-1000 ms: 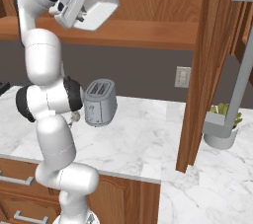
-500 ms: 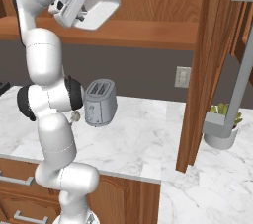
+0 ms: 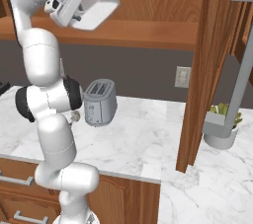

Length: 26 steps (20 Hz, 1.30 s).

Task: Retrieve the tupperware from the cabinet, then place the raw meat into the tupperware to avoid contamination.

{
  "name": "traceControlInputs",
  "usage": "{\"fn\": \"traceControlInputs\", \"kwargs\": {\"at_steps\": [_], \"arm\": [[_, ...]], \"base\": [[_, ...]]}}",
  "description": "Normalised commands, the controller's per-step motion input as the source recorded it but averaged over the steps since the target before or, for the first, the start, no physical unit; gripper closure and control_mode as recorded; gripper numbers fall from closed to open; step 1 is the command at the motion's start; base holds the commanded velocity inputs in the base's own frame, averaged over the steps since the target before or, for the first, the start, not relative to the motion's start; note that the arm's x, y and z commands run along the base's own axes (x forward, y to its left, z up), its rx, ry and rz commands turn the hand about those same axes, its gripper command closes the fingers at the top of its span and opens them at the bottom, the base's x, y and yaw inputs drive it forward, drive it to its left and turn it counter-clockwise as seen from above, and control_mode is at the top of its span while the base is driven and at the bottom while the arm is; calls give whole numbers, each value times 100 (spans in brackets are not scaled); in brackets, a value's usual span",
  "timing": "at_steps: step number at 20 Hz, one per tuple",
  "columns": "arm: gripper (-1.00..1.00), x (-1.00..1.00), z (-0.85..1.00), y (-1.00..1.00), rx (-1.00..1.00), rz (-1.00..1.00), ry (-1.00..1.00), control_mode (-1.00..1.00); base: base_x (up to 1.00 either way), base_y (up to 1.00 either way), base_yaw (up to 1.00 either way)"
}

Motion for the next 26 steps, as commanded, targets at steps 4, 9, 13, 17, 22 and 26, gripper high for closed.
{"fn": "traceControlInputs", "kwargs": {"at_steps": [4,9,13,17,22,26], "arm": [[100,-53,0,14,0,-5,-1,-100],[100,-71,0,18,0,-6,-3,-100],[100,-82,0,19,0,-5,-5,-100],[100,-83,0,18,0,-5,-5,-100],[100,-90,-3,19,0,-4,-5,-100],[100,-98,-9,23,0,-1,-6,-100]], "base": [[0,0,0],[0,0,0],[0,0,0],[0,0,0],[0,0,0],[0,0,0]]}}
